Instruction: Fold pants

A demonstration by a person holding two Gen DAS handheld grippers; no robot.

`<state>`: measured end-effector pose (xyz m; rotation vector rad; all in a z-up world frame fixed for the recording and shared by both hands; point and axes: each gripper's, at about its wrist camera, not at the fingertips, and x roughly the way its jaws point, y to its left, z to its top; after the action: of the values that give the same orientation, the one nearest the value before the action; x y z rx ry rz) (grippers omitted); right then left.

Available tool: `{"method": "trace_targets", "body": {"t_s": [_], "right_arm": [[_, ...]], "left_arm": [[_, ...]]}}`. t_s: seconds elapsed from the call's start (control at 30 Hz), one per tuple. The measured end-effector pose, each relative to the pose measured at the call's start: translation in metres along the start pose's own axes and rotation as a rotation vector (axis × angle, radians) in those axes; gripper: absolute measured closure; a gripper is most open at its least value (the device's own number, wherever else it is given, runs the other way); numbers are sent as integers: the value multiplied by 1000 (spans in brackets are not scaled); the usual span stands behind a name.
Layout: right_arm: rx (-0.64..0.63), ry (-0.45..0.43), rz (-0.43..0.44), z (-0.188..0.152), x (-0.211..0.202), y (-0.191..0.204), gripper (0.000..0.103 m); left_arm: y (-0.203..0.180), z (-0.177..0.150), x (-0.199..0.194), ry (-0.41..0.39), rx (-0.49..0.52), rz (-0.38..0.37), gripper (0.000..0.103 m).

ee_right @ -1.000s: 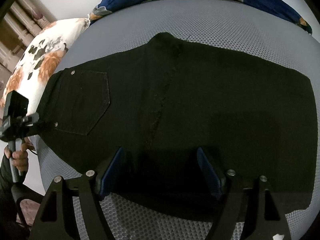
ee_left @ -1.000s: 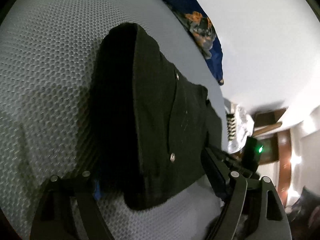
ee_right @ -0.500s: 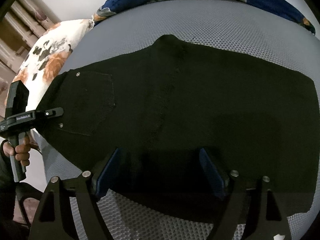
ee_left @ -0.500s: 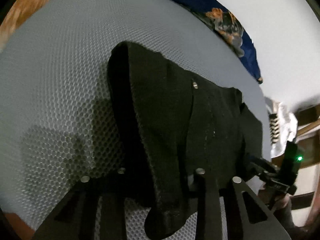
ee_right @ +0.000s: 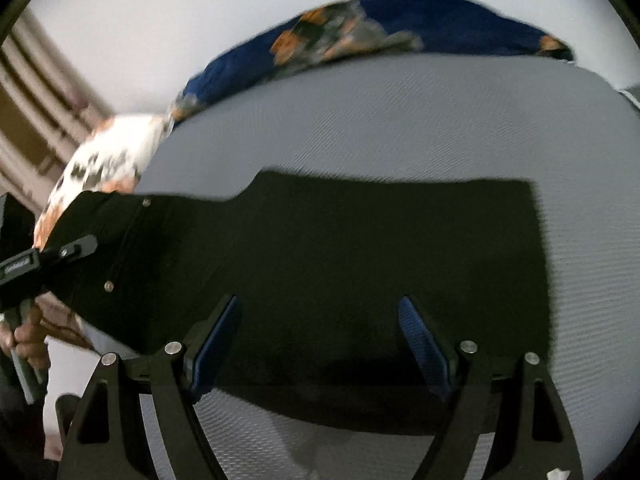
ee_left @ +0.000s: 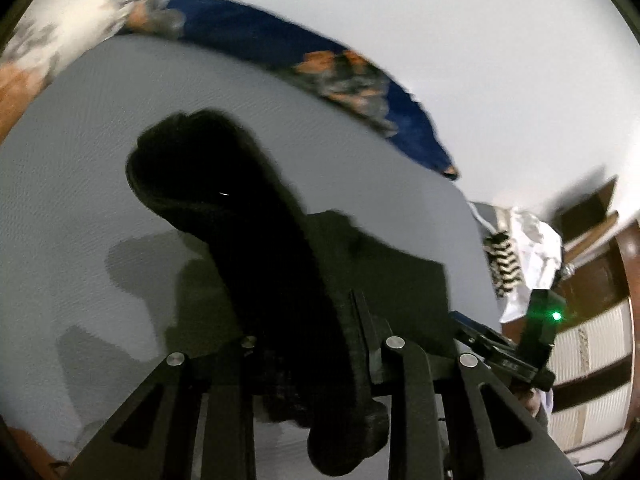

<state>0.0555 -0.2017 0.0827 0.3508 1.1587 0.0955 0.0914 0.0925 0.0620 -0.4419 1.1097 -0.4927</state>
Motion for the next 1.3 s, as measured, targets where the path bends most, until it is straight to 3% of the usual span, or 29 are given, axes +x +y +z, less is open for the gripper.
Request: {"method": "trace_targets", "body": {"t_s": [0.17, 0.33, 0.47, 0.63, 0.9, 1.17, 1.27, 1.3], "right_arm": [[46, -106, -71, 9, -34, -44, 24], [162, -198, -64, 9, -54, -82, 24], [221, -208, -49, 7, -54, -98, 24], [241, -206, -46, 6, -55, -111, 24], [257, -167, -25, 6, -47, -119, 24], [269, -141, -7, 6, -38, -123, 24], [284, -129, 16, 4, -34, -124, 24], [284, -126, 15, 4, -33, -124, 24]], "left_arm": [[-55, 6, 33, 7, 48, -62, 77], [-103, 5, 76, 50, 102, -120, 77], [-135, -4, 119, 117, 127, -138, 77], [-158, -23, 155, 161, 175, -130, 77], [-171, -48, 205, 208, 269, -29, 77], [-183, -55, 199, 176, 358, -8, 66], [-182, -54, 196, 177, 367, -23, 53], [-181, -54, 195, 182, 362, -45, 35]]}}
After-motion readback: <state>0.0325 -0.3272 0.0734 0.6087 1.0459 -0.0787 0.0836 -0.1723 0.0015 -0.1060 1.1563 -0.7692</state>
